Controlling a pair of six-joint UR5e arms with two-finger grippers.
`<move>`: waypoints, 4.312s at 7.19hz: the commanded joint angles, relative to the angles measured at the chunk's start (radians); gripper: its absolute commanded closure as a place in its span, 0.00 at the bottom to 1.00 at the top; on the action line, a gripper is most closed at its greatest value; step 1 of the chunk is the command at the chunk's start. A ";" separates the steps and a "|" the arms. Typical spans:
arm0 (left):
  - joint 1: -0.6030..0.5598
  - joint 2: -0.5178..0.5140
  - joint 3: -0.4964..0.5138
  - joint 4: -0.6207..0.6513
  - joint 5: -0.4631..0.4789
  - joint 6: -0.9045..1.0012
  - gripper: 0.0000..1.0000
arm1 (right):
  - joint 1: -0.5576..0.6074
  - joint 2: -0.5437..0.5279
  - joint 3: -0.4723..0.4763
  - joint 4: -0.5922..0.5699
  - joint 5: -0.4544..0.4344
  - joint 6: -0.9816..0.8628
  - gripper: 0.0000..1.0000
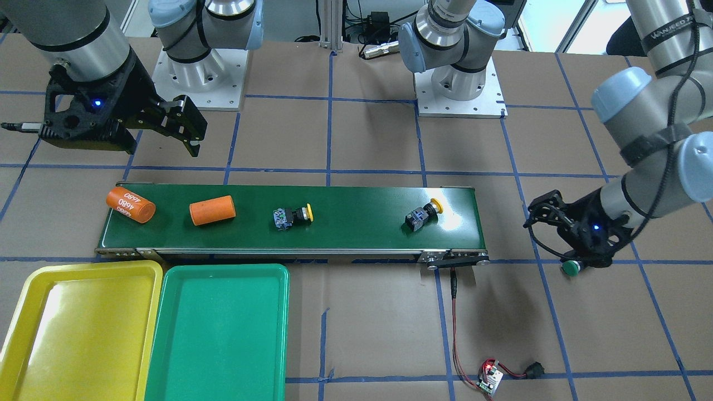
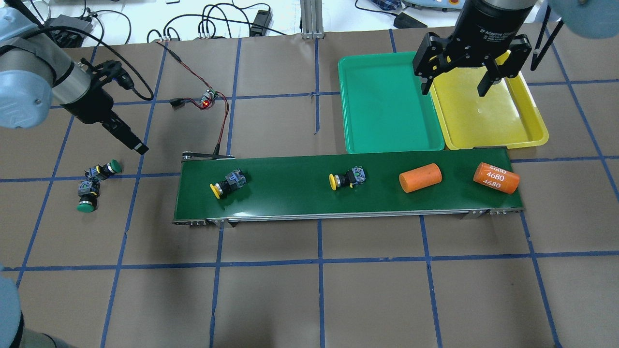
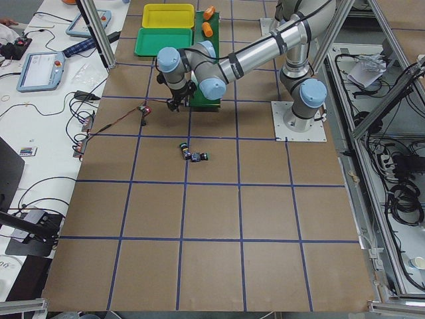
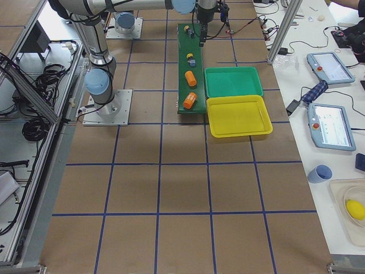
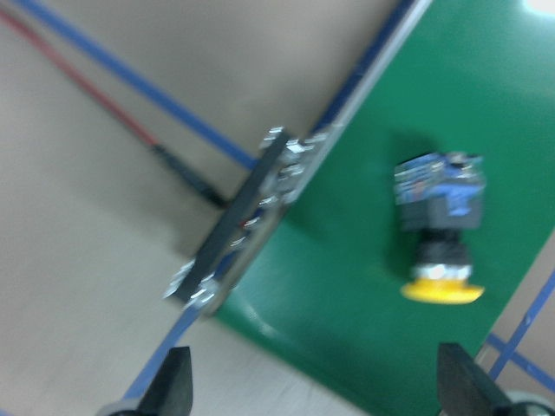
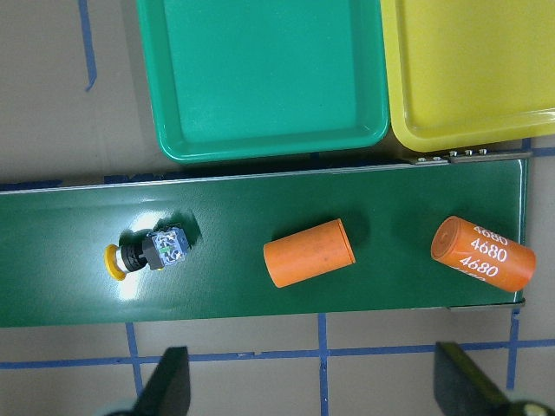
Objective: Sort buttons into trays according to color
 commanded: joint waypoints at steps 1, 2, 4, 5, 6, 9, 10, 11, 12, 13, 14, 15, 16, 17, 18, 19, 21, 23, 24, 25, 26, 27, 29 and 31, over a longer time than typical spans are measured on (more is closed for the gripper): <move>0.098 -0.093 0.016 0.041 0.047 0.174 0.00 | -0.003 0.001 0.001 -0.002 -0.002 -0.001 0.00; 0.120 -0.118 0.005 0.068 0.048 0.209 0.00 | -0.001 0.000 0.001 -0.006 -0.002 -0.003 0.00; 0.129 -0.168 -0.002 0.208 0.159 0.217 0.00 | -0.006 0.003 0.003 -0.002 -0.010 -0.100 0.00; 0.135 -0.184 0.001 0.214 0.166 0.241 0.00 | -0.015 0.000 0.009 0.000 -0.067 -0.233 0.00; 0.144 -0.202 -0.002 0.214 0.163 0.258 0.00 | -0.038 -0.006 0.042 -0.011 -0.075 -0.321 0.00; 0.154 -0.218 -0.030 0.228 0.166 0.247 0.07 | -0.069 -0.035 0.139 -0.086 -0.077 -0.531 0.00; 0.143 -0.199 -0.054 0.264 0.169 0.241 0.45 | -0.113 -0.064 0.185 -0.097 -0.071 -0.596 0.00; 0.141 -0.192 -0.070 0.268 0.171 0.227 0.71 | -0.180 -0.093 0.254 -0.155 -0.054 -0.709 0.00; 0.141 -0.192 -0.068 0.266 0.172 0.215 0.89 | -0.226 -0.113 0.330 -0.237 -0.037 -0.798 0.00; 0.141 -0.189 -0.065 0.257 0.174 0.215 1.00 | -0.236 -0.114 0.375 -0.297 -0.007 -0.870 0.00; 0.140 -0.170 -0.064 0.242 0.174 0.209 1.00 | -0.253 -0.108 0.415 -0.328 -0.004 -0.979 0.00; 0.129 -0.132 -0.045 0.136 0.156 0.151 1.00 | -0.262 -0.106 0.450 -0.382 -0.003 -1.047 0.00; 0.076 -0.083 -0.038 0.071 0.118 0.031 1.00 | -0.262 -0.106 0.487 -0.406 -0.003 -1.149 0.00; 0.013 -0.037 -0.048 0.014 0.111 -0.030 1.00 | -0.262 -0.104 0.524 -0.434 -0.005 -1.240 0.00; -0.034 0.007 -0.059 -0.022 0.110 -0.131 1.00 | -0.257 -0.114 0.561 -0.489 -0.022 -1.297 0.00; -0.093 0.050 -0.085 -0.039 0.088 -0.179 1.00 | -0.256 -0.115 0.570 -0.511 -0.020 -1.306 0.00; -0.220 0.109 -0.175 -0.033 0.064 -0.316 1.00 | -0.224 -0.114 0.592 -0.514 -0.020 -1.332 0.00; -0.306 0.115 -0.222 -0.016 0.068 -0.312 1.00 | -0.201 -0.092 0.610 -0.596 -0.020 -1.492 0.00; -0.357 0.108 -0.216 0.030 0.077 -0.310 1.00 | -0.191 -0.068 0.613 -0.614 -0.049 -1.539 0.00; -0.387 0.105 -0.225 0.088 0.079 -0.267 1.00 | -0.146 -0.055 0.609 -0.617 -0.062 -1.552 0.00; -0.389 0.114 -0.232 0.093 0.080 -0.141 1.00 | -0.106 -0.019 0.595 -0.647 -0.063 -1.569 0.00; -0.388 0.106 -0.237 0.119 0.080 -0.083 1.00 | -0.066 0.033 0.592 -0.708 -0.066 -1.651 0.00; -0.394 0.110 -0.310 0.272 0.090 -0.043 0.66 | -0.056 0.052 0.599 -0.730 -0.103 -1.684 0.00; -0.389 0.126 -0.325 0.294 0.097 -0.032 0.01 | -0.056 0.061 0.604 -0.730 -0.093 -1.719 0.00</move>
